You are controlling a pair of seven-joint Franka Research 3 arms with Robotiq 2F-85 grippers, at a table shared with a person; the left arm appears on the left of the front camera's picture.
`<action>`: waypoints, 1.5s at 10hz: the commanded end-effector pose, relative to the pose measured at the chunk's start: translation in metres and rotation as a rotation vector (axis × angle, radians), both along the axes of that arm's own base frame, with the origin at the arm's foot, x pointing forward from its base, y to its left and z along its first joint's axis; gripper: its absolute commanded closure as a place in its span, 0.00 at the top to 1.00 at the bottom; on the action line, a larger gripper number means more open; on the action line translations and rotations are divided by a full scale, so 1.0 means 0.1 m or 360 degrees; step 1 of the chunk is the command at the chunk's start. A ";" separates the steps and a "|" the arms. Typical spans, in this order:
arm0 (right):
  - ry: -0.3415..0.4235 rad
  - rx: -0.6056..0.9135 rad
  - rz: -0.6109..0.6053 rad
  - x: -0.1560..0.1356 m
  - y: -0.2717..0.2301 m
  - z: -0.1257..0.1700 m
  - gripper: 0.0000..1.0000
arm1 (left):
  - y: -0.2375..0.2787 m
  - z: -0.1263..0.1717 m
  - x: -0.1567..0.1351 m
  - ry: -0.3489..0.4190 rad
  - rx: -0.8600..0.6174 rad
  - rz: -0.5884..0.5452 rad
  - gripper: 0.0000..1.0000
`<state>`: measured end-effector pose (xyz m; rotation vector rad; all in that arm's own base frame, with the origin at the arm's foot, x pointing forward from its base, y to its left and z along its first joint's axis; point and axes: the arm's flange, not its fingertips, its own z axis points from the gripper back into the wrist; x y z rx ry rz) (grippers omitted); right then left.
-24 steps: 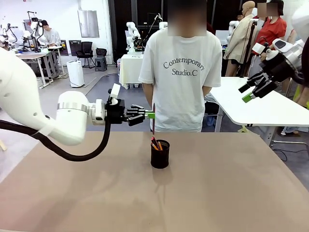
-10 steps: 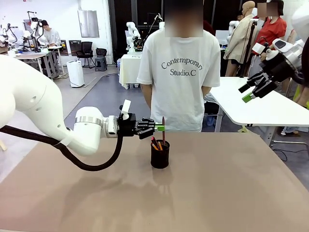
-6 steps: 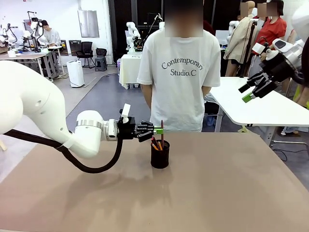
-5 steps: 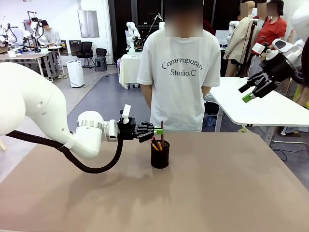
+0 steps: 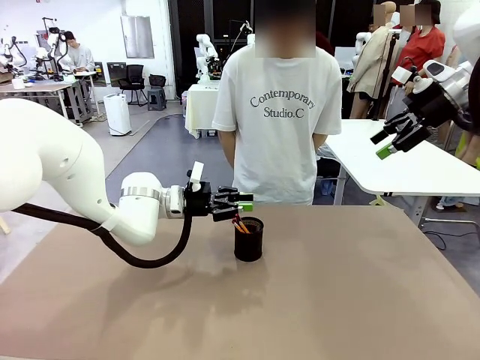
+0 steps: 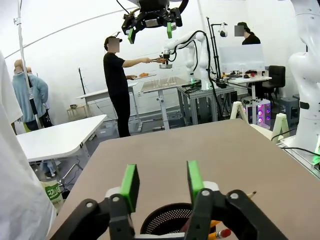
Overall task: Place the pens into the pen holder.
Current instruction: Pick up a writing instrument from the table and place it into the Pen holder.
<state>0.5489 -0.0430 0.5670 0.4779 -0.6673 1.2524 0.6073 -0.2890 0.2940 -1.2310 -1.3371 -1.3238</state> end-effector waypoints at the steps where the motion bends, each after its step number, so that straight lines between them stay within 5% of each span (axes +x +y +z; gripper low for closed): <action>1: 0.0003 -0.0013 0.0005 -0.01 0.00 0.03 1.00 | 0.01 0.03 -0.01 -0.0037 -0.0040 0.0018 1.00; 15: 0.0003 -0.0013 0.0005 -0.01 0.00 0.03 1.00 | 0.00 0.02 0.00 -0.0005 -0.0001 -0.0001 1.00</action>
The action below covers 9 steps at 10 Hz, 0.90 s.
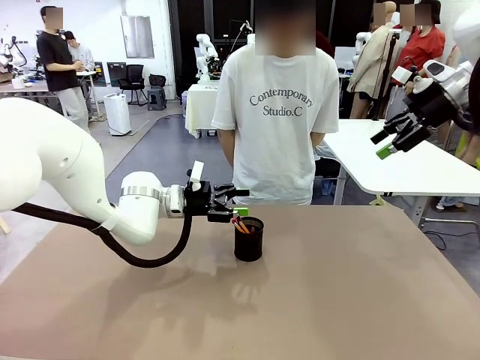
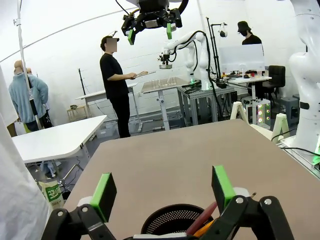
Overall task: Place the pens into the pen holder.
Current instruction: Pick up a writing instrument from the table and place it into the Pen holder.
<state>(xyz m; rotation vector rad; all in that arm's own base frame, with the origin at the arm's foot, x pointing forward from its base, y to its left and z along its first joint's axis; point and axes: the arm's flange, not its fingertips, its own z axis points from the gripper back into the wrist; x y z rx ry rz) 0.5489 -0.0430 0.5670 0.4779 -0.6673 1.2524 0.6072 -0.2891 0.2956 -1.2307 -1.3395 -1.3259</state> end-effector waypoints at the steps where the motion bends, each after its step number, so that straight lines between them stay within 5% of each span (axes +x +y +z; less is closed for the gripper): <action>1: 0.0003 -0.0013 0.0005 -0.01 0.00 0.03 1.00 | 0.13 0.15 0.00 0.0029 0.0014 0.0003 1.00; 9: 0.0003 -0.0013 0.0005 -0.01 0.00 0.03 1.00 | 0.99 0.97 -0.42 0.0069 0.0611 0.0193 1.00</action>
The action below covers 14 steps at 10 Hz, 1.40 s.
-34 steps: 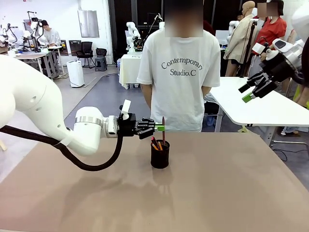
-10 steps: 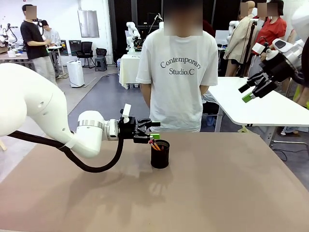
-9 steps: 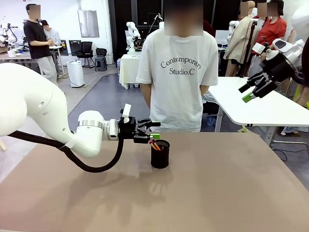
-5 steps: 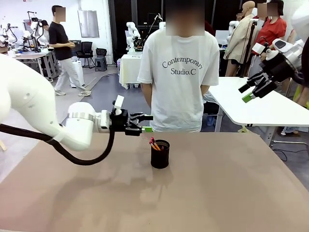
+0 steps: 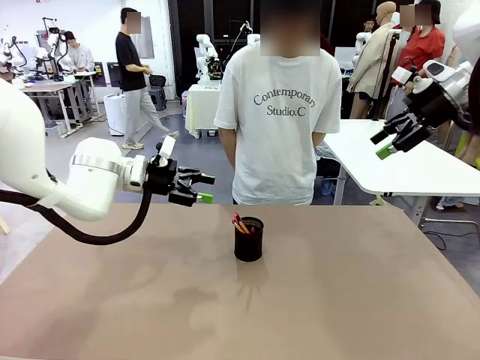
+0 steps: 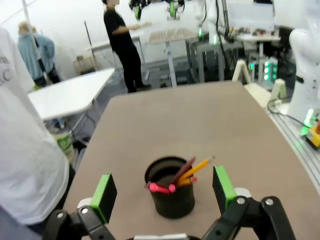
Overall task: Place the pens into the pen holder.
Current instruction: Pick up a writing instrument from the table and place it into the Pen holder.
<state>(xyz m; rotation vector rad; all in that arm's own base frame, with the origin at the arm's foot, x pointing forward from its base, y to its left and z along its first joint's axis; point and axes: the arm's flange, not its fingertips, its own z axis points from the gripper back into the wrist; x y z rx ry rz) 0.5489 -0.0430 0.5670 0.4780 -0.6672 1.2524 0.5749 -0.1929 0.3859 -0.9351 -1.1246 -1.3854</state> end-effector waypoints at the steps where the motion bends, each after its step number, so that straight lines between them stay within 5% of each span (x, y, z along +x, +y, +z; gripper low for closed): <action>1: 0.0003 -0.0013 0.0005 -0.01 0.00 0.03 1.00 | 0.10 0.14 -0.18 0.0071 0.0185 0.0010 1.00; 4: 0.0003 -0.0013 0.0005 -0.01 0.00 0.03 1.00 | 0.38 0.33 -0.38 0.0167 0.0525 0.0140 1.00; 7: 0.0003 -0.0013 0.0005 -0.01 0.00 0.03 1.00 | 0.63 0.54 -0.49 0.0134 0.0706 0.0266 1.00; 14: 0.0003 -0.0013 0.0005 -0.01 0.00 0.03 1.00 | 1.02 1.15 -0.50 0.0158 0.0616 0.0374 1.00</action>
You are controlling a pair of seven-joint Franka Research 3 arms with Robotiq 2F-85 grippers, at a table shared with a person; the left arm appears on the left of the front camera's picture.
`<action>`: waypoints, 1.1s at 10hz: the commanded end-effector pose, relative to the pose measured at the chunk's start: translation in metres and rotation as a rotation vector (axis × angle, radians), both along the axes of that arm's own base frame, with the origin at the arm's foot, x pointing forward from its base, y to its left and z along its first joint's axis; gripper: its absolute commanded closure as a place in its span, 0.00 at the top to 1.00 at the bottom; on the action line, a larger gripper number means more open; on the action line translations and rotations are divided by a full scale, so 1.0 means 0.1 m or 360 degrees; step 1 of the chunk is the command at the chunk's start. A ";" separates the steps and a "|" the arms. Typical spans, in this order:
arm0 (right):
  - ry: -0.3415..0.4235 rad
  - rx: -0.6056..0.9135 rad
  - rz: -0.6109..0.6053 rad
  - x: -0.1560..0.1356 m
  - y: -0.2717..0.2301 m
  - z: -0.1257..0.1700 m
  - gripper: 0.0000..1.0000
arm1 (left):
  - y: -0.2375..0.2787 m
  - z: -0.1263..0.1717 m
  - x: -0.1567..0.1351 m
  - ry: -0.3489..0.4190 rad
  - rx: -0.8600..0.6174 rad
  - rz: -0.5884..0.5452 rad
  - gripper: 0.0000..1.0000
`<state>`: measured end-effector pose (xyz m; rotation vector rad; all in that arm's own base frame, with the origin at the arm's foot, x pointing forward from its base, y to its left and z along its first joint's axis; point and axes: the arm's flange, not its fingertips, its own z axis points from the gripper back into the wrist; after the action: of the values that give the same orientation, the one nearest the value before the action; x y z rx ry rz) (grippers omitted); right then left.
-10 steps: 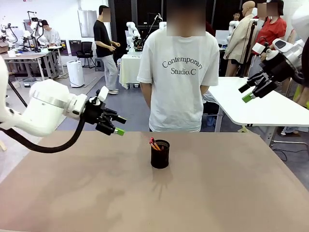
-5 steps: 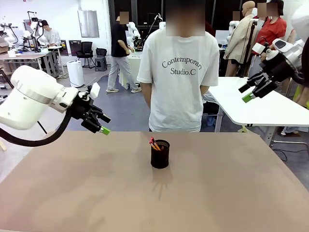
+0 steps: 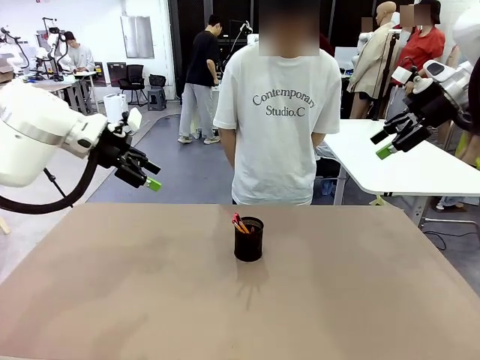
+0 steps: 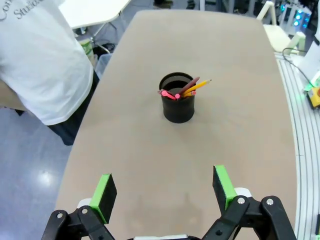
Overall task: Place the pens into the pen holder.
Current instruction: Pick up a writing instrument from the table and place it into the Pen holder.
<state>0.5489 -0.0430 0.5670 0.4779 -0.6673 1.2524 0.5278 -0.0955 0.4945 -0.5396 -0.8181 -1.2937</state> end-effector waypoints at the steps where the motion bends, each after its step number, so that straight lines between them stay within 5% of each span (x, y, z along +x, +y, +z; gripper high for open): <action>1: 0.0003 -0.0013 0.0005 -0.01 0.00 0.03 1.00 | 0.09 0.15 -0.09 0.0009 -0.0078 -0.0038 1.00; 11: 0.0003 -0.0013 0.0005 -0.01 0.00 0.03 1.00 | 0.21 0.36 -0.11 0.0003 -0.0117 -0.0079 1.00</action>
<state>0.5489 -0.0430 0.5670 0.4779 -0.6673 1.2524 0.5172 -0.0748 0.5301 -0.6245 -0.8584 -1.3109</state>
